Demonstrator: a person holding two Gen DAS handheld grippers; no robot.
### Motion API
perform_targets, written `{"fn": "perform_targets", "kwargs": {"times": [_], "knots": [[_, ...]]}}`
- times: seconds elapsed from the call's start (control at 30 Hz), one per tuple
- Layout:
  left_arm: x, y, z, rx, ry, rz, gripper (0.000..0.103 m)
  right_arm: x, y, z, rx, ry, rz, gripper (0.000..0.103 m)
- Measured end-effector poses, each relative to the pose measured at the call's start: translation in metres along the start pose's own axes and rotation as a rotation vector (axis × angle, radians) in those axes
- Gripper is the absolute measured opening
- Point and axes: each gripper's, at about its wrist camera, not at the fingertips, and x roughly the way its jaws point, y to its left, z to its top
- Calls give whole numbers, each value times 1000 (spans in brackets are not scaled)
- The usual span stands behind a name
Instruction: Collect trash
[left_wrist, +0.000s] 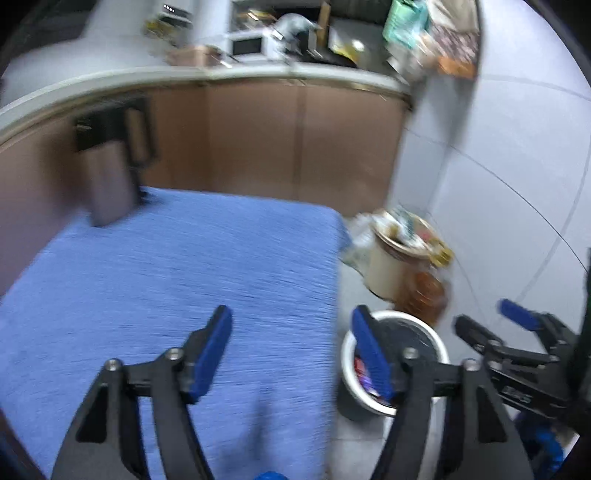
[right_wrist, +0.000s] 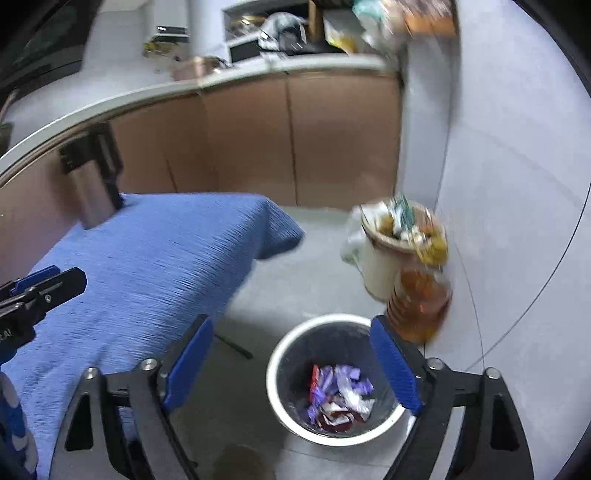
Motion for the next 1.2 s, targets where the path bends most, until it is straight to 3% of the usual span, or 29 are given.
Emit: {"fn": "perform_targets", "kwargs": {"times": [0.1, 0.37, 0.57, 0.8, 1.2], "knots": [[-29, 28, -6, -29, -64, 92, 72, -22, 31, 4, -59, -55, 12, 98], [-91, 85, -28, -75, -143, 260, 72, -74, 97, -2, -180, -159, 56, 103], [-126, 103, -44, -120, -195, 338, 77, -101, 122, -7, -217, -206, 94, 103], [-158, 112, -50, -147, -259, 341, 78, -120, 134, -13, -224, -240, 116, 103], [-168, 104, -45, -140, -287, 320, 78, -127, 129, -19, -190, -252, 98, 103]]}}
